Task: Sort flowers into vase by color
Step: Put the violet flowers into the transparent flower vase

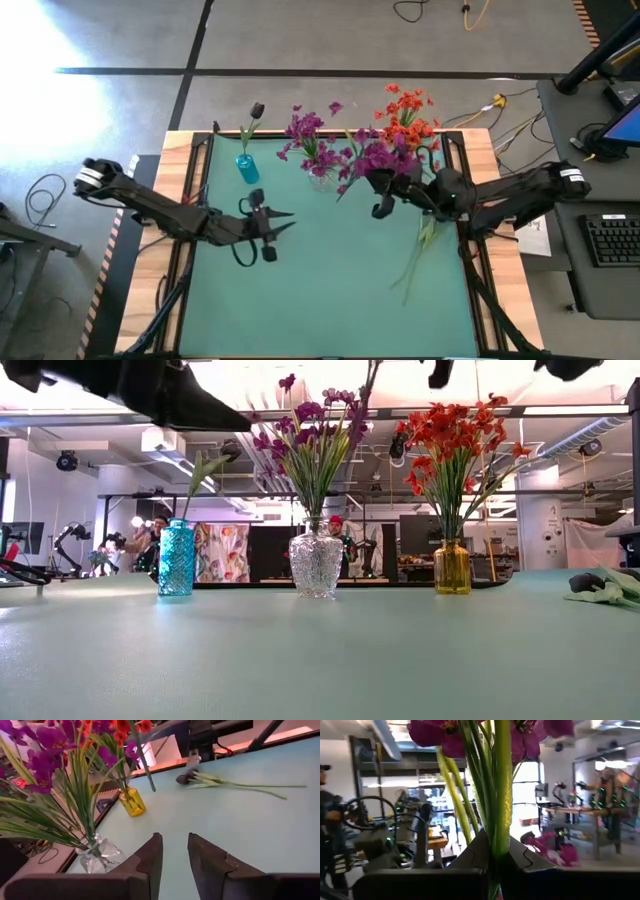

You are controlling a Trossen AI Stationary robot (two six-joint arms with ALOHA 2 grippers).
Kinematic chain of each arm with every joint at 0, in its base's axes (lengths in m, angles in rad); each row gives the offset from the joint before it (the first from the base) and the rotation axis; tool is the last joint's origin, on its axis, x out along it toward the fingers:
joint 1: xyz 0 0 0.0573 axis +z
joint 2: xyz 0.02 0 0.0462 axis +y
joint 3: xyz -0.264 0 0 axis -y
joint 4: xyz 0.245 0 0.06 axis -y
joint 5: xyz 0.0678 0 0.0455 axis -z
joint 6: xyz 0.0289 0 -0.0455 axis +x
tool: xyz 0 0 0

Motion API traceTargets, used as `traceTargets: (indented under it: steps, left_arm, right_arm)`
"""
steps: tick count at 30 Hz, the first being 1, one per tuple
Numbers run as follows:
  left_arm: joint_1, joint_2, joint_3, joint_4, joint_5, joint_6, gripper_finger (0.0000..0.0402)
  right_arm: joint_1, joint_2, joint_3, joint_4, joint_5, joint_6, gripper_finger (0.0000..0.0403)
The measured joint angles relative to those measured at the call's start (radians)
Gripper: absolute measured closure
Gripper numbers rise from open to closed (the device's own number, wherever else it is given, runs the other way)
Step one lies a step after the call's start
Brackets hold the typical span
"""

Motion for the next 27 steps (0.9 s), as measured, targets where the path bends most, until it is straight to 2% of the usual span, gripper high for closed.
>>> traceTargets:
  steps: [3, 7, 11, 15, 27]
  left_arm:
    - [0.000, -0.017, -0.019, -0.004, -0.007, 0.008, 0.0323]
    - [0.005, -0.007, -0.025, 0.000, -0.084, 0.011, 0.0323]
    - [0.014, 0.024, -0.026, 0.002, -0.115, 0.011, 0.0323]
    - [0.032, 0.069, -0.026, 0.005, -0.115, 0.011, 0.0323]
    - [0.083, 0.186, 0.012, 0.019, -0.142, 0.007, 0.0323]
  right_arm:
    - [0.000, 0.021, -0.064, 0.115, 0.024, 0.042, 0.0390]
    - [0.000, 0.054, -0.131, 0.245, 0.102, 0.036, 0.0390]
    - [-0.001, 0.096, -0.139, 0.282, 0.150, -0.002, 0.0390]
    - [-0.001, 0.154, -0.100, 0.326, 0.162, -0.061, 0.0390]
    - [-0.003, 0.299, 0.067, 0.316, 0.231, -0.224, 0.0390]
